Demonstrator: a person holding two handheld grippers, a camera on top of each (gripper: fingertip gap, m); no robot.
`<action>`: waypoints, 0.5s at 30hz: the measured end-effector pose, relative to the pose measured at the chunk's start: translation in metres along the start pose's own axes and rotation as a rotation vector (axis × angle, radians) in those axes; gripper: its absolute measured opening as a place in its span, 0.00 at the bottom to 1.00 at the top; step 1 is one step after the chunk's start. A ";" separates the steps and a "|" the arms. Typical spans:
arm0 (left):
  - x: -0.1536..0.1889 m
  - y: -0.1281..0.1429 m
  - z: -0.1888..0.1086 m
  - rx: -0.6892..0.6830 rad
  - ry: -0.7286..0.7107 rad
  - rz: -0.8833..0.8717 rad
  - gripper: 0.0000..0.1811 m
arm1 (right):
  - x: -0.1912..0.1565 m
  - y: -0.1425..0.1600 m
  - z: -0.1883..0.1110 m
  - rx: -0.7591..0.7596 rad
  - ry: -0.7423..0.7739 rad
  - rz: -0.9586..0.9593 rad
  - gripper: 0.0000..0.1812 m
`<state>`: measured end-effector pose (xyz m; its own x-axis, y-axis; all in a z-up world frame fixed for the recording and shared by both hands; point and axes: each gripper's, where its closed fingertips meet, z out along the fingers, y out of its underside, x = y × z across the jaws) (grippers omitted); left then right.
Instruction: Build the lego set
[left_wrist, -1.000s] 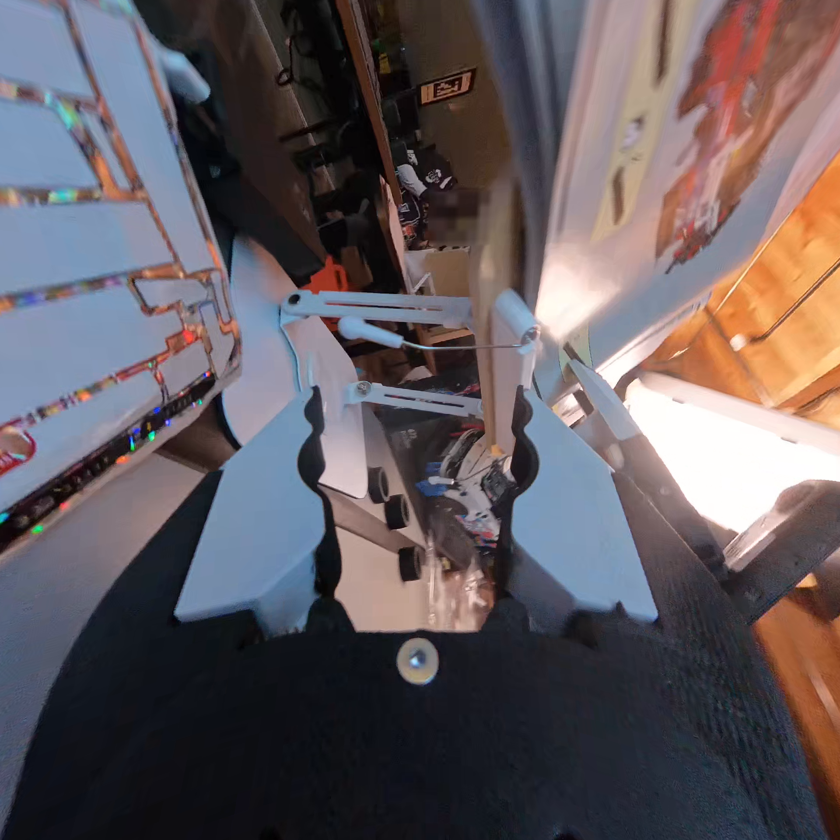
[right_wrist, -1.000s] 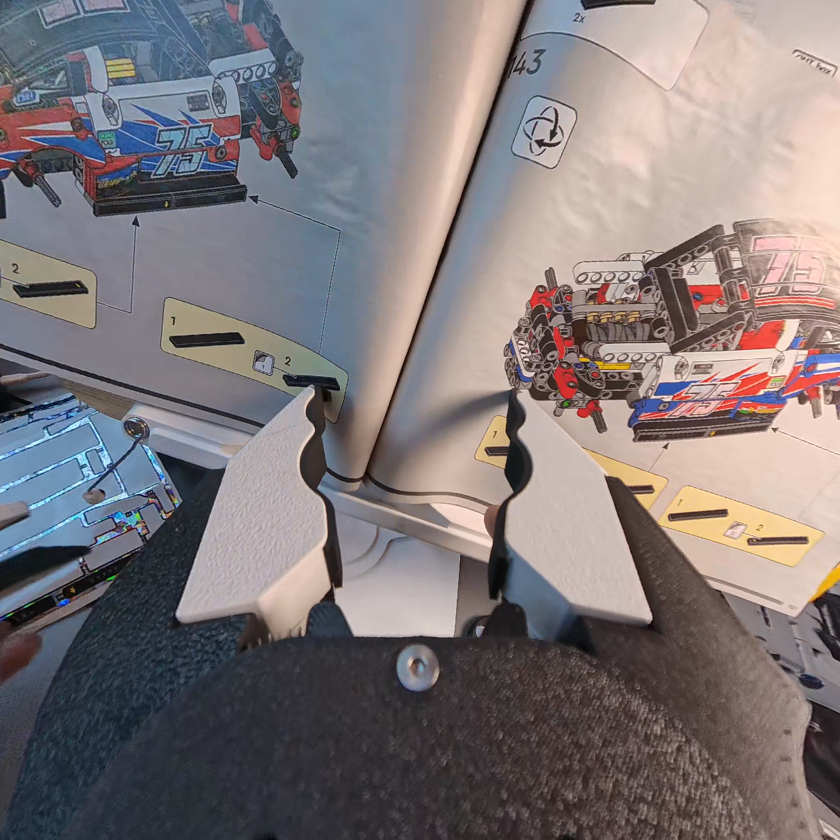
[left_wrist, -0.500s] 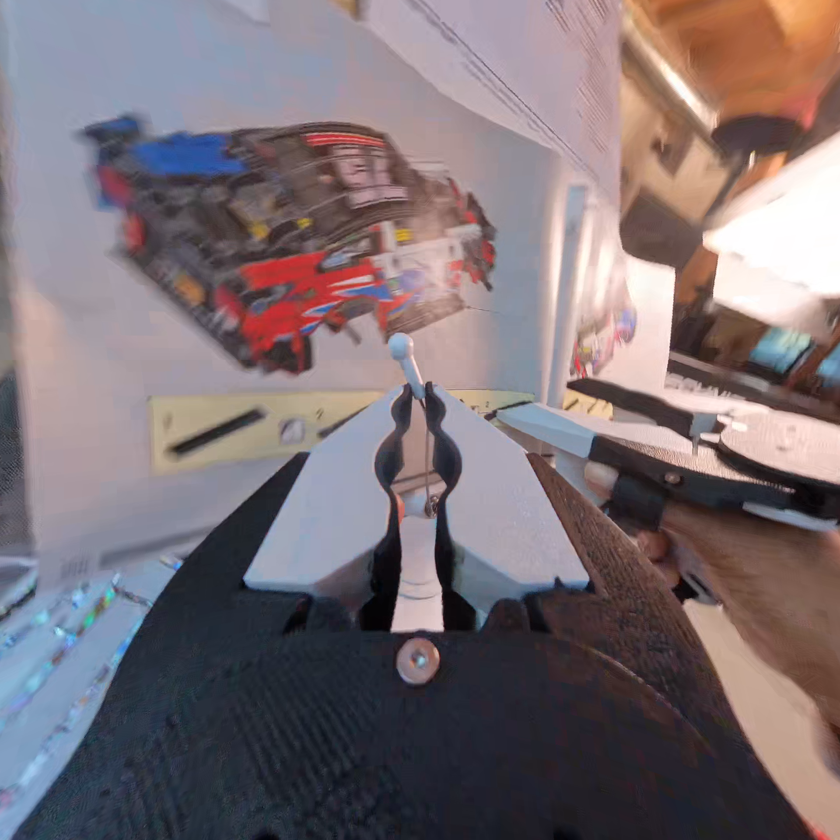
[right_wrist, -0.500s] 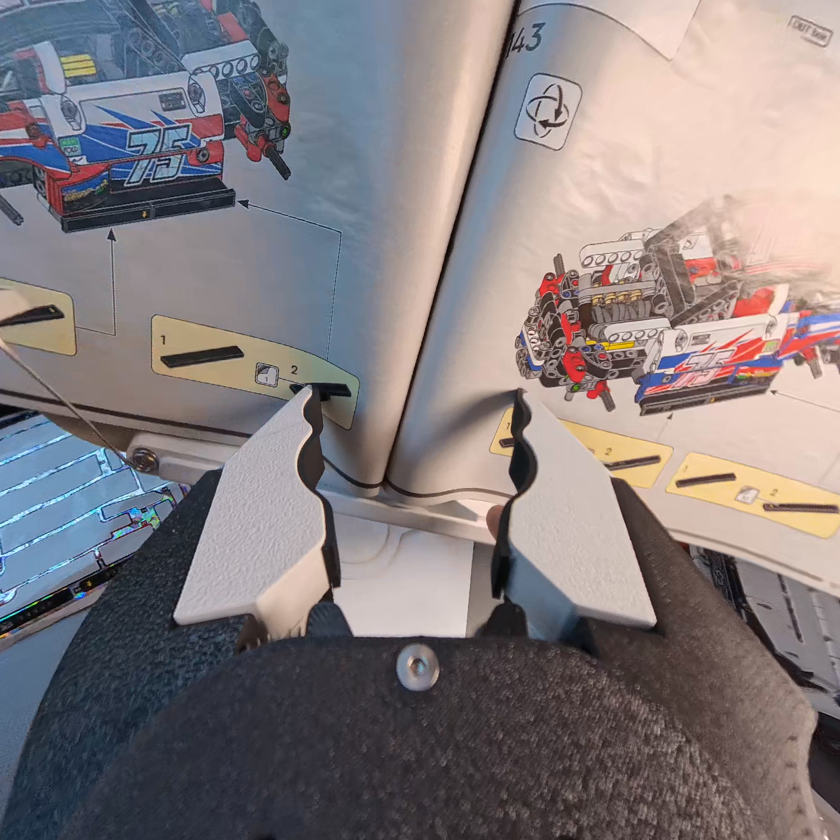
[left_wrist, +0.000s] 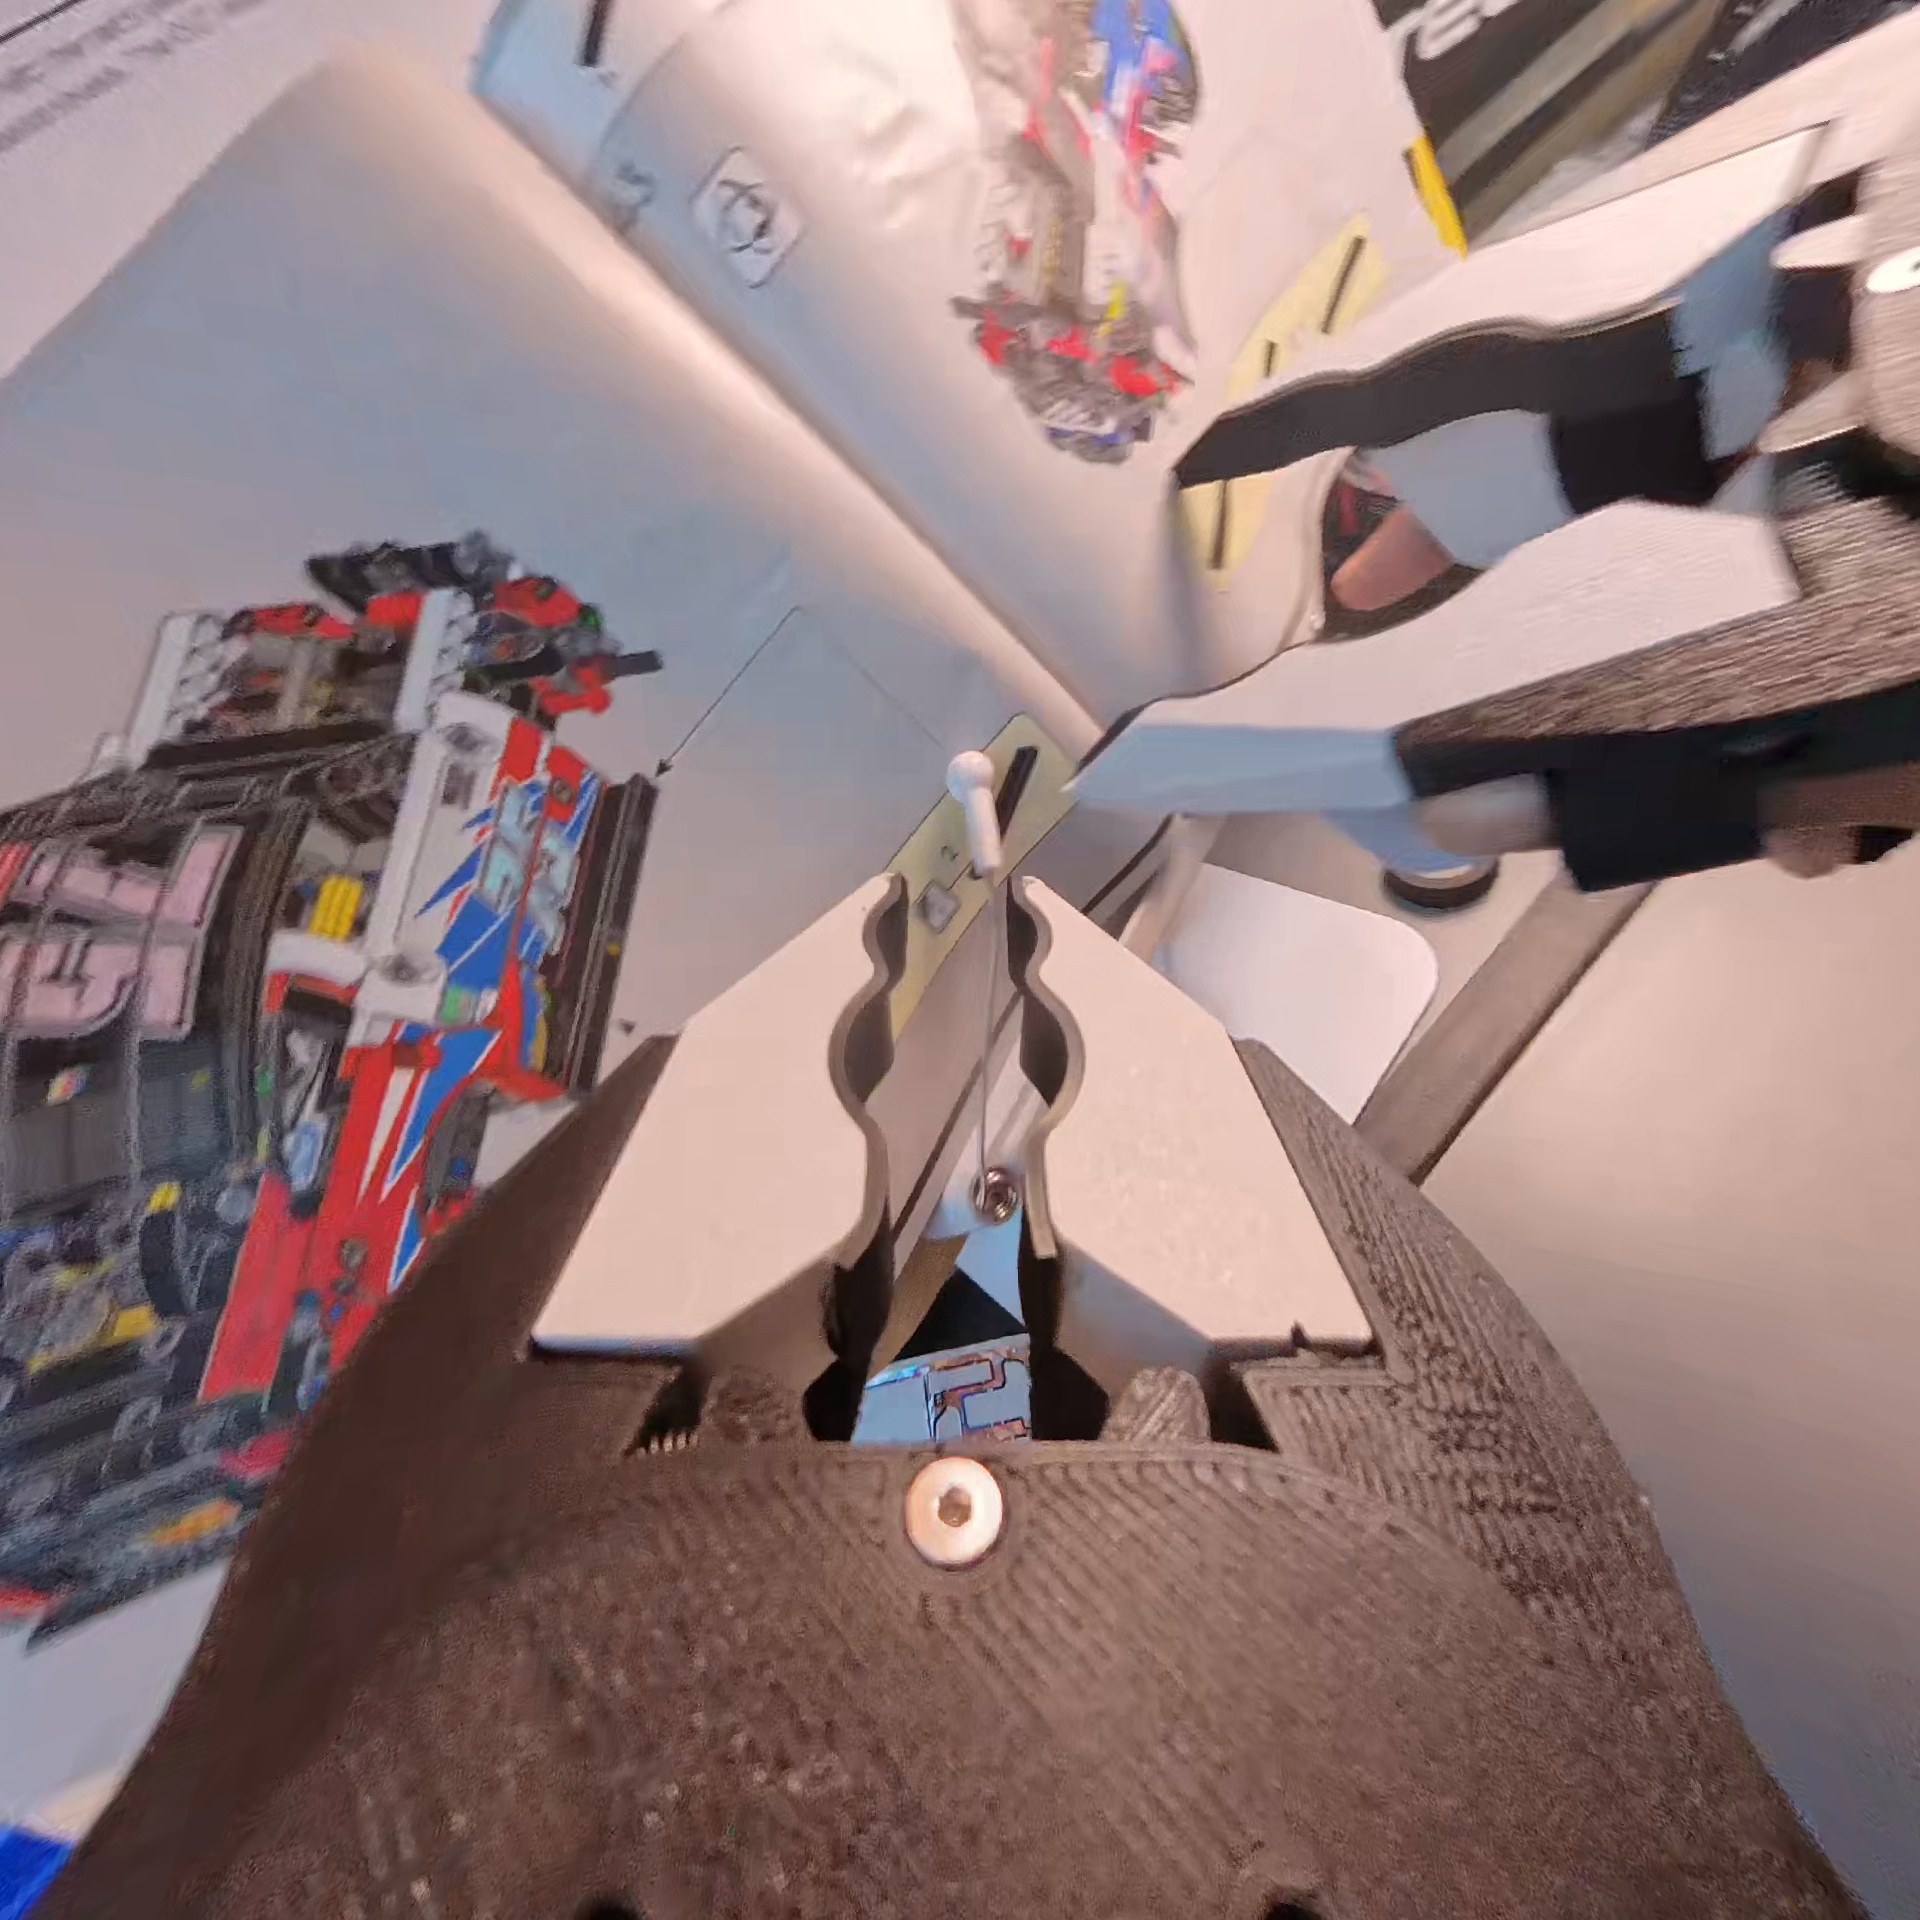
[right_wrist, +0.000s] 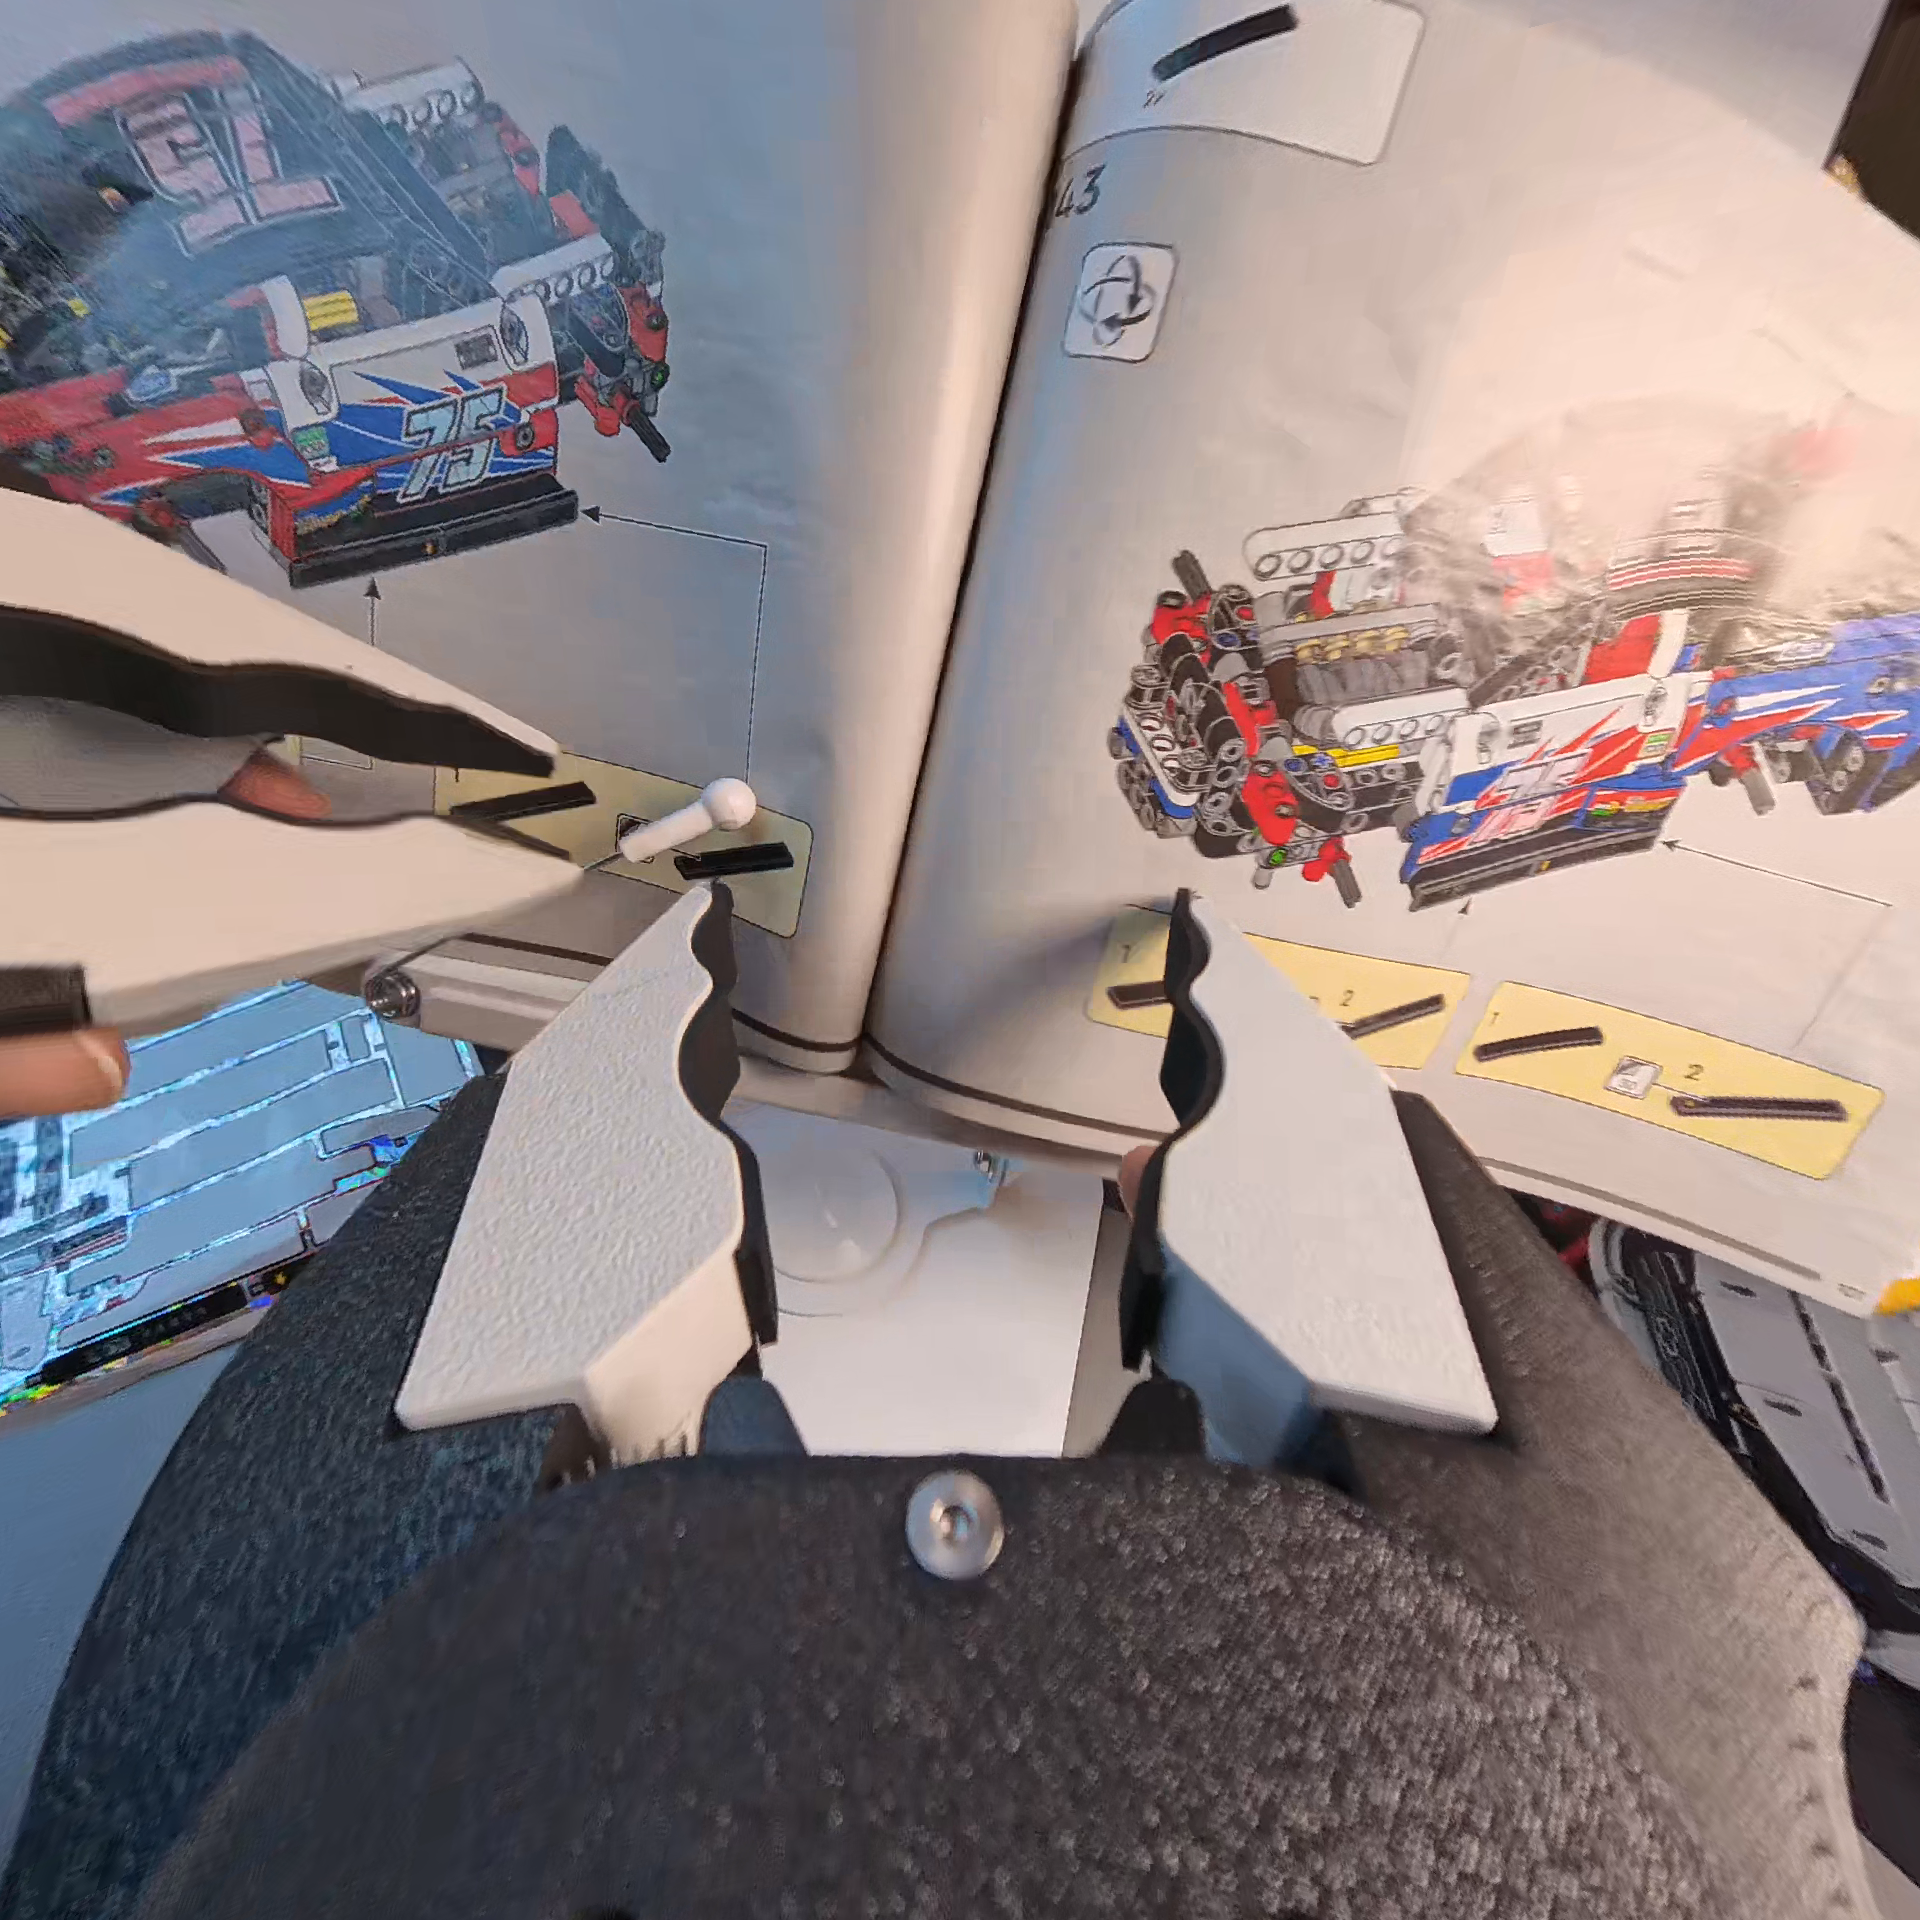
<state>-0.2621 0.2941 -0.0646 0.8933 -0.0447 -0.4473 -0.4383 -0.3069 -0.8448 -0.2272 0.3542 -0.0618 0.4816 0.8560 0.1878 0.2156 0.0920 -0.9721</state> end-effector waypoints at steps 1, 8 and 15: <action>-0.009 0.007 -0.004 -0.011 -0.064 -0.021 0.08 | 0.004 0.000 -0.007 0.024 -0.010 0.017 0.44; -0.052 0.040 -0.014 0.017 -0.251 -0.040 0.00 | 0.049 0.041 -0.044 0.047 -0.032 0.107 0.46; -0.072 0.046 -0.004 -0.119 -0.338 -0.059 0.00 | 0.063 0.071 -0.047 0.005 -0.016 0.049 0.45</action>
<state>-0.3459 0.2793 -0.0703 0.8249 0.2872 -0.4870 -0.3542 -0.4089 -0.8410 -0.1416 0.3911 -0.1128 0.4777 0.8677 0.1376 0.1882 0.0519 -0.9808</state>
